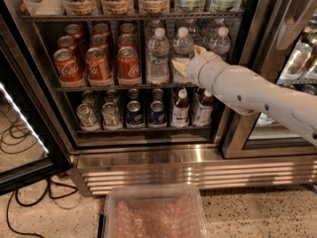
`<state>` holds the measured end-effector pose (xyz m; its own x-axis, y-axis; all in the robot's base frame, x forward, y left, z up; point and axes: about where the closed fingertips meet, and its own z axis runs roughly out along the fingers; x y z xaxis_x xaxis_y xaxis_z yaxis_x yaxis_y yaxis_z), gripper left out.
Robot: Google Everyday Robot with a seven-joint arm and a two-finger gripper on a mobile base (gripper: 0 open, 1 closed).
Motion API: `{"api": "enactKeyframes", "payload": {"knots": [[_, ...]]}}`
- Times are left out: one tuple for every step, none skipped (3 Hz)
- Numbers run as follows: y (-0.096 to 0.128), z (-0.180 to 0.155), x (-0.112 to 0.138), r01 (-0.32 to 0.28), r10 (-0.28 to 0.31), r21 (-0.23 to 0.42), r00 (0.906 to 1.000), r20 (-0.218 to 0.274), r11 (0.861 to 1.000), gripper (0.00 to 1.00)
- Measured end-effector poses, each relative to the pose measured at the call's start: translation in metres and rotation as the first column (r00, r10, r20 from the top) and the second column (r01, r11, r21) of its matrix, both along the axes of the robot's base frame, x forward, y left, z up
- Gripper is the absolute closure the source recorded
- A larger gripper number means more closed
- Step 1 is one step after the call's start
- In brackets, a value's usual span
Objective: Pick water bottle from middle shelf of fridge
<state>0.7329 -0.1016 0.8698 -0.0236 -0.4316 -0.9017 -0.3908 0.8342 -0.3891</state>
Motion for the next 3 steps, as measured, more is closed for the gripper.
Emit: {"api": "enactKeyframes", "payload": {"knots": [[0.0, 0.0, 0.0, 0.0, 0.0, 0.0, 1.0, 0.0, 1.0, 1.0], [-0.012, 0.007, -0.016, 0.014, -0.015, 0.023, 0.9996, 0.022, 1.0, 1.0], [-0.019, 0.011, -0.027, 0.026, -0.028, 0.04, 0.9988, 0.039, 0.999, 1.0]]}}
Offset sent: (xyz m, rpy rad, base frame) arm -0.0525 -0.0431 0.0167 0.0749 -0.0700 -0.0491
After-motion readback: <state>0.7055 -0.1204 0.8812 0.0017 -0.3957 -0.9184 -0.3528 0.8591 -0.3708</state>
